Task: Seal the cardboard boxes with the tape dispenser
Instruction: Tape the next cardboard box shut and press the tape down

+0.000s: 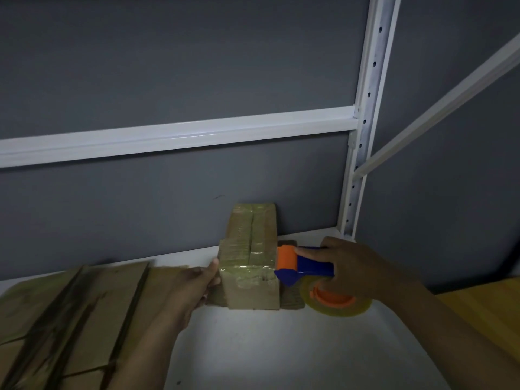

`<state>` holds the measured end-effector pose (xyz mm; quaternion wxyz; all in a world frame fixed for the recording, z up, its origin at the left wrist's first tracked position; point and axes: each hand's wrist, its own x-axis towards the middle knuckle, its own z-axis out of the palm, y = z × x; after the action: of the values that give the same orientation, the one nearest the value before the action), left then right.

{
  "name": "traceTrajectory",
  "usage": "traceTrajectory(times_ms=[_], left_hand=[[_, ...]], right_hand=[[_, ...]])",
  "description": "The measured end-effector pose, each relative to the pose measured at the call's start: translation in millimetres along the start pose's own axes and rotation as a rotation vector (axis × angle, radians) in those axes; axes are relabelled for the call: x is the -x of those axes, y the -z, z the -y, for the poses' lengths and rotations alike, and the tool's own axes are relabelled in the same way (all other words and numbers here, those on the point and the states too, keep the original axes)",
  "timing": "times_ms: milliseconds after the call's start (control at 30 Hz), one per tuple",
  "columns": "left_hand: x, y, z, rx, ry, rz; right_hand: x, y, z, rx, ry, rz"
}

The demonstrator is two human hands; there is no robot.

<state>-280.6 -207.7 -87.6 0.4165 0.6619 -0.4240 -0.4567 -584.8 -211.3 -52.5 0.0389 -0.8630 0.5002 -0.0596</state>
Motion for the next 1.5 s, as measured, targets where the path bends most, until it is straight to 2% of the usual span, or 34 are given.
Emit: traceTrajectory(times_ms=[100, 167, 233, 300, 367, 467, 533, 633, 833, 967, 1133, 1233, 1367, 1500], left_hand=[[-3, 4, 5, -0.144, -0.102, -0.076], [1, 4, 8, -0.131, -0.243, -0.071], [5, 0, 7, -0.090, -0.359, 0.065], [10, 1, 2, -0.160, -0.401, 0.221], [7, 8, -2, -0.435, -0.449, 0.281], [-7, 15, -1, -1.128, -0.572, 0.155], [-12, 4, 6, -1.238, -0.812, 0.120], [-13, -13, 13, -1.262, -0.954, 0.100], [-16, -10, 12, -1.260, -0.943, 0.055], [-13, -12, 13, -1.239, -0.957, 0.040], [-8, -17, 11, -1.242, -0.931, 0.025], [-8, -17, 12, -1.195, -0.899, 0.033], [-3, -19, 9, -1.234, -0.826, 0.062], [11, -21, 7, -1.232, -0.778, 0.033]], right_hand=[[-3, -1, 7, -0.020, -0.014, 0.001], [-7, -4, 15, -0.024, -0.006, -0.006], [-12, -9, 26, -0.042, 0.013, -0.024], [-15, -13, 33, -0.070, 0.022, -0.034], [-15, -15, 36, -0.086, 0.021, -0.040], [-13, -17, 39, -0.083, 0.021, -0.049], [-10, -20, 41, -0.082, 0.015, -0.051], [-4, -23, 42, -0.070, 0.006, -0.051], [14, -29, 27, -0.068, -0.040, -0.043], [44, -29, 9, 0.077, -0.094, -0.025], [33, -41, 42, 0.222, -0.018, -0.067], [18, -42, 55, 0.273, -0.049, -0.063], [10, -43, 55, 0.261, -0.080, -0.082], [12, -35, 39, 0.142, -0.195, -0.118]])
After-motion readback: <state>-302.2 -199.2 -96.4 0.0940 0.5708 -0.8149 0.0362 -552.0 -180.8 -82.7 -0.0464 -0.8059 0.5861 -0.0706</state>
